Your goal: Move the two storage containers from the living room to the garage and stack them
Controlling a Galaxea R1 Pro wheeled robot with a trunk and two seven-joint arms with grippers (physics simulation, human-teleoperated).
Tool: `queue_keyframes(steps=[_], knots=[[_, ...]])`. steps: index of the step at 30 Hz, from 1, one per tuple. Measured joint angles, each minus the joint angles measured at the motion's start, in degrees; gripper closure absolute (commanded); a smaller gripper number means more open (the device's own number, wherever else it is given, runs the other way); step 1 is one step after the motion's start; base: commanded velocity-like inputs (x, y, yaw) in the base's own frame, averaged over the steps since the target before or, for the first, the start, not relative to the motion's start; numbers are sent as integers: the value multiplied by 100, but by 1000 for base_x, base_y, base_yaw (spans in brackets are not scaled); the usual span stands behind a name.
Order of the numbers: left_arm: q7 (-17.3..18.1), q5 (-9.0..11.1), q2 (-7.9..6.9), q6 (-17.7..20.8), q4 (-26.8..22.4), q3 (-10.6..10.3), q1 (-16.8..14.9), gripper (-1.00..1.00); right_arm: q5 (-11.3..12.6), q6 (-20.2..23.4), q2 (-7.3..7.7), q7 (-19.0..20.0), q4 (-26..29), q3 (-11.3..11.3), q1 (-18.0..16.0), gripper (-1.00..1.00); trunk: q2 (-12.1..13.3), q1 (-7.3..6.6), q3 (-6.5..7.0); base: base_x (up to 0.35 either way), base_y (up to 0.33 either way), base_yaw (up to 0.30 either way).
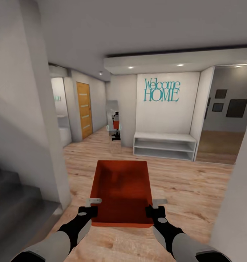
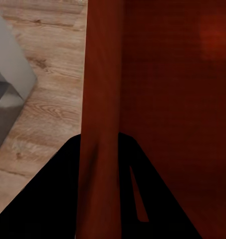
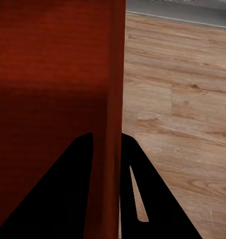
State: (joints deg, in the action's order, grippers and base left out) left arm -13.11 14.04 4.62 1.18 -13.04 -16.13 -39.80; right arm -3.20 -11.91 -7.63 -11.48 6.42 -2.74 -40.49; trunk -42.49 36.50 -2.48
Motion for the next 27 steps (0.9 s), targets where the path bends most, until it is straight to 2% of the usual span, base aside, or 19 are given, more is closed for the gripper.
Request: queue_keyframes(steps=[27], knots=[[2,7,-5,0,-5,-16,0,100,4,-8,-3,-4,-5,-2,0,100,0,0,0,321,0,0]])
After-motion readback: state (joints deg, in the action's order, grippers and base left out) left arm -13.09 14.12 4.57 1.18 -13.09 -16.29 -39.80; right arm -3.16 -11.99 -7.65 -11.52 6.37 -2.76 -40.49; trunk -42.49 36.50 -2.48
